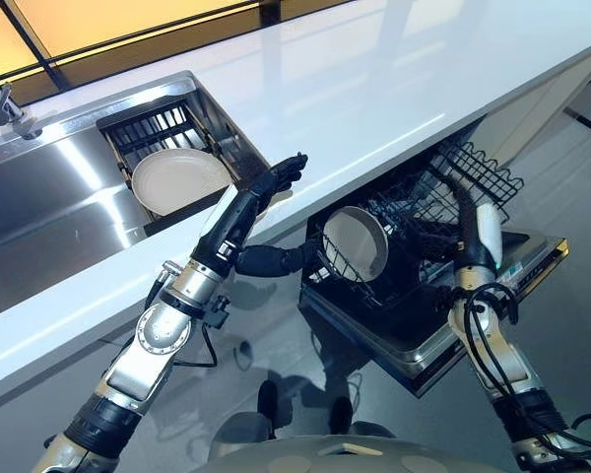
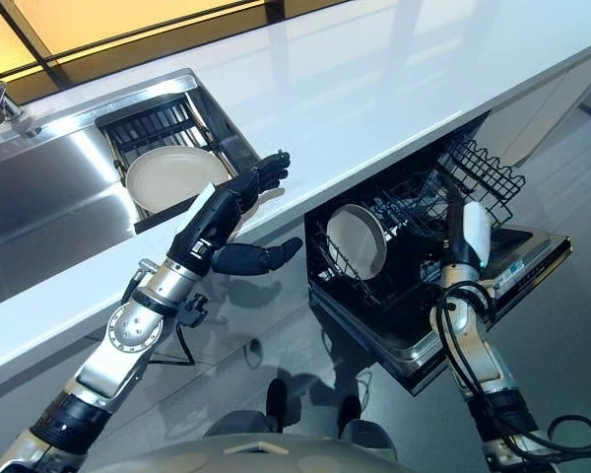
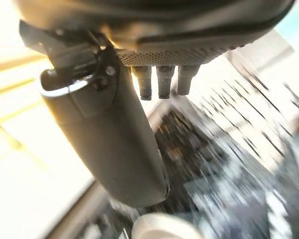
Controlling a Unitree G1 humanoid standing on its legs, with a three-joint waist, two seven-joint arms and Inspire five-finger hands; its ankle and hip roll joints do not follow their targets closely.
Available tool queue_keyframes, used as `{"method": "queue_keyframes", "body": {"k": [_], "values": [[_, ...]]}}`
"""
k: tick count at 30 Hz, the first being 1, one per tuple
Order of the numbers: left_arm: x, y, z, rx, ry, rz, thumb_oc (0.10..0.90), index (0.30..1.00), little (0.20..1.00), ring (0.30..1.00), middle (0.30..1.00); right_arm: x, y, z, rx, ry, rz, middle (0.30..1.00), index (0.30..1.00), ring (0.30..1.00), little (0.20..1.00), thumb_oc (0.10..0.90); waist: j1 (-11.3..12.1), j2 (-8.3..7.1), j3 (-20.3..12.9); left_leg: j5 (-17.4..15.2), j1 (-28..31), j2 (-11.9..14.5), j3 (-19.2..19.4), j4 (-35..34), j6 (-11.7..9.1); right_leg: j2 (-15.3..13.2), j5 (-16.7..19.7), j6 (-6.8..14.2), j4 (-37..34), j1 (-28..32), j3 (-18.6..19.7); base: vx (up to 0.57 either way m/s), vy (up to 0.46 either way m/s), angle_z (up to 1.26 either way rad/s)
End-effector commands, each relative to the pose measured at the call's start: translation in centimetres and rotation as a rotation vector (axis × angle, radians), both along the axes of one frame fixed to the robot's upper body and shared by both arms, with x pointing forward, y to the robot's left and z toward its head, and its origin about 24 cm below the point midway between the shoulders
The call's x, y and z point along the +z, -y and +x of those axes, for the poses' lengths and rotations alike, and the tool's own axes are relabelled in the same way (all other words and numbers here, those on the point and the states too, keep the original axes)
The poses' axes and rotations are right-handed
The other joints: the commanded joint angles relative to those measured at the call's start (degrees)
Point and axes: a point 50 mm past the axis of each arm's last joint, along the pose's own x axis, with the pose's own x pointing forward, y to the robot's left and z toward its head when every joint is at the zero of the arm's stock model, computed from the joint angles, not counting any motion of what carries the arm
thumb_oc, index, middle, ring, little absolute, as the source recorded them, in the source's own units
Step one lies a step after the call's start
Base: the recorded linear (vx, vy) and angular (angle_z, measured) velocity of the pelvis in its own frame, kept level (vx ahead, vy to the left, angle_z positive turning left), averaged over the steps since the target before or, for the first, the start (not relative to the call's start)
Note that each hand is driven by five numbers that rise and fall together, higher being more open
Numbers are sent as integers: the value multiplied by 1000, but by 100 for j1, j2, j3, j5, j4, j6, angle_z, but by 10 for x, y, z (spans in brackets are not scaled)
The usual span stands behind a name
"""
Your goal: Pick up plates and place into dishwasher.
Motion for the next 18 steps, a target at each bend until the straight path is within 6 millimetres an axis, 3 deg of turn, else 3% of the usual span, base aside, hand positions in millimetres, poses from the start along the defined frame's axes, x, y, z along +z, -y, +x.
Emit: {"method": "queue_keyframes", "body": {"k": [1,5,12,15,18], "values": [[45,-4,-9,23,282,-83,800,900,900,900,900,75,-8,-8,52,493,-108,900,900,900,900,800,9,42,-492,-609,256,-3,105,16,-122,-274,162,543,68,50,-56,0,0,0],[54,-21,-13,174,389,-46,800,900,900,900,900,70,-10,-12,70,468,-100,900,900,900,900,800,85,49,-511,-604,233,-9,47,16,-141,-294,141,551,57,59,-114,0,0,0],[96,-67,-28,567,730,180,800,900,900,900,900,64,4,-21,58,402,-90,900,900,900,900,800,191,58,-548,-547,175,-6,-88,16,-227,-313,124,550,28,98,-247,-6,-20,6],[119,-91,-22,755,823,313,800,900,900,900,900,62,4,-17,67,378,-87,900,900,900,900,800,203,81,-589,-521,162,-10,-147,16,-271,-314,115,560,25,114,-281,-3,-28,14],[134,-102,-21,841,867,363,800,900,900,900,900,61,5,-15,79,359,-86,900,900,900,900,800,186,104,-632,-557,164,-3,-168,16,-304,-308,58,575,25,122,-273,16,-6,7]]}}
